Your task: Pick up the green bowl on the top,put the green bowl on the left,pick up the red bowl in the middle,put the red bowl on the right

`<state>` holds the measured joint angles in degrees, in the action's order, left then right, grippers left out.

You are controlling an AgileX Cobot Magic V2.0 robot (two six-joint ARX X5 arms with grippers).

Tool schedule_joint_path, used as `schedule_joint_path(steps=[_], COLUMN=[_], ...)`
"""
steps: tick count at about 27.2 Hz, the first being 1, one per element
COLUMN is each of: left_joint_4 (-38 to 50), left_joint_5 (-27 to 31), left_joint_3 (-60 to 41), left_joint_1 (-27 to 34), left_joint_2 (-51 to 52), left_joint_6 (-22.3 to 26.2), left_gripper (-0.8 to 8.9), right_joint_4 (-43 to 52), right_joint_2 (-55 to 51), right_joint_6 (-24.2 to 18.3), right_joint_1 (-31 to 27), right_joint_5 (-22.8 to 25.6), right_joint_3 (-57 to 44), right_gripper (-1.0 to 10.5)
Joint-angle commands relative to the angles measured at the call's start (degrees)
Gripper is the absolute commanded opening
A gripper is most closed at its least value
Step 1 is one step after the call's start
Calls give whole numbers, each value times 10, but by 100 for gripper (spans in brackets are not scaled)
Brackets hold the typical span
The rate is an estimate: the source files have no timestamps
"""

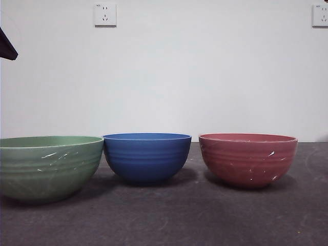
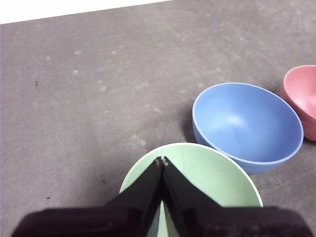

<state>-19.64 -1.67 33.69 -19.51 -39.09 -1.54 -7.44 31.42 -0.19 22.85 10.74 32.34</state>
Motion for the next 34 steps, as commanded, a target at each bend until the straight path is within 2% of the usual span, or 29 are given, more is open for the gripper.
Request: schedule_joint_path(steps=[1, 4, 6, 8, 12, 15, 25, 34], left_joint_4=[2, -2, -29, -66, -49, -10, 81, 77], left_joint_5=[0, -2, 19, 21, 21, 21, 16, 15], left_joint_3=[-2, -2, -2, -4, -75, -168, -319, -330], left_joint_1=[1, -3, -2, 5, 76, 131, 176, 177], left_joint_2=[1, 3, 57, 144, 316, 391, 390, 390], left_joint_6=[-3, -3, -3, 57, 56, 43, -30, -41], left_gripper=[-3, -3, -3, -3, -3, -3, -3, -3], right_joint_4=[3, 3, 3, 1, -7, -13, -21, -21], right_joint_2=[1, 1, 1, 1, 1, 1, 1, 1], right_joint_6=[7, 7, 7, 7, 7, 7, 7, 7], right_joint_1=[0, 0, 0, 0, 0, 0, 0, 0], right_joint_5=[3, 2, 2, 2, 2, 2, 2, 2], right_joint_3=[-3, -3, -2, -2, -3, -2, -2, -3], right_gripper=[4, 4, 5, 4, 4, 4, 5, 4])
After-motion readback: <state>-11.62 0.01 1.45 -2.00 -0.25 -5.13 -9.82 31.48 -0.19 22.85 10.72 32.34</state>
